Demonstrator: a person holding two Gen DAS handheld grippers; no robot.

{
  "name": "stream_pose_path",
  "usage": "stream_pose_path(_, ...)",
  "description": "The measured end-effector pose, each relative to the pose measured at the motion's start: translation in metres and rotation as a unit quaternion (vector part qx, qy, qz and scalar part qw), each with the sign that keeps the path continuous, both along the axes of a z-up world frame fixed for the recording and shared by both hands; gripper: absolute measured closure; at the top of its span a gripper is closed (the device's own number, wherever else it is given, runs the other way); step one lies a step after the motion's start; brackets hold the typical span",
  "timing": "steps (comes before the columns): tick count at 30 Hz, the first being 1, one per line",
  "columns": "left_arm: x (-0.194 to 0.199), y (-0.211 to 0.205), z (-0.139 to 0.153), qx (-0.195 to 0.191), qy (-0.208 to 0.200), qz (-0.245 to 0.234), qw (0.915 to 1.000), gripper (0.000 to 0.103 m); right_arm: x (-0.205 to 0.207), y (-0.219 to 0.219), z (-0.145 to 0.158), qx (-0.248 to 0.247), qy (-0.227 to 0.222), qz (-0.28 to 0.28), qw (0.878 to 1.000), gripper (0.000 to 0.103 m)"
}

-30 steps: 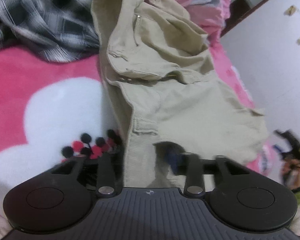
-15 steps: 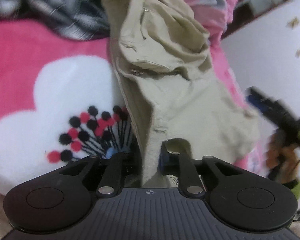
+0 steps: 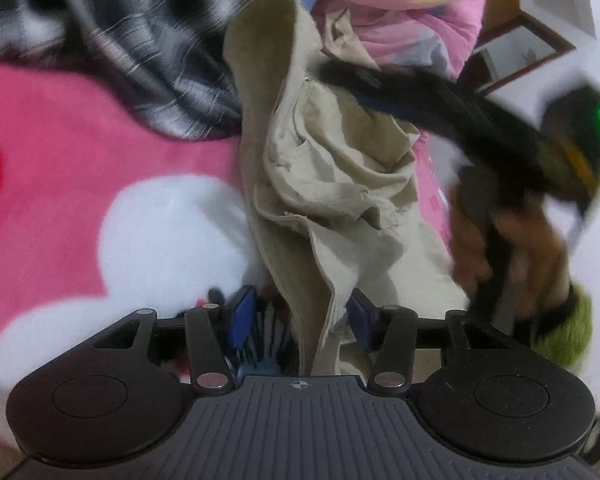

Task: Fold clothes

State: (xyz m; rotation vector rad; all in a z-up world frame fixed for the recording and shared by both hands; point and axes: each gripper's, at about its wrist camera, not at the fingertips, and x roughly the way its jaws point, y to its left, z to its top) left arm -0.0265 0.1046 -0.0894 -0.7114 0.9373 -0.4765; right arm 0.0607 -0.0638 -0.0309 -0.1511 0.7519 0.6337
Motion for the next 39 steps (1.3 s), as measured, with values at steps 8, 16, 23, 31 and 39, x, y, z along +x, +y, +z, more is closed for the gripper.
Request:
stream_pose_path(8, 0.000, -0.006, 0.001, 0.020, -0.030, -0.014, 0.9993, 0.054, 0.058, 0.029, -0.042, -0.005, 0.016, -0.043, 0.999, 0.070)
stream_pose_path(16, -0.011, -0.017, 0.004, 0.056, -0.074, -0.020, 0.9955, 0.054, 0.065, 0.016, -0.040, 0.006, 0.054, -0.037, 0.998, 0.041)
stream_pose_path(23, -0.015, -0.023, 0.008, 0.065, -0.084, -0.012, 0.9943, 0.053, 0.040, 0.049, -0.047, -0.091, 0.051, 0.014, 0.994, 0.031)
stream_pose_path(31, -0.028, -0.032, 0.009, 0.087, -0.102, -0.004, 0.9910, 0.055, 0.039, 0.028, -0.049, -0.044, 0.058, -0.027, 0.997, 0.072)
stream_pose_path(39, -0.023, -0.034, 0.012, 0.095, -0.084, 0.024, 0.9916, 0.070, 0.042, -0.044, -0.038, 0.163, 0.123, -0.093, 0.974, 0.087)
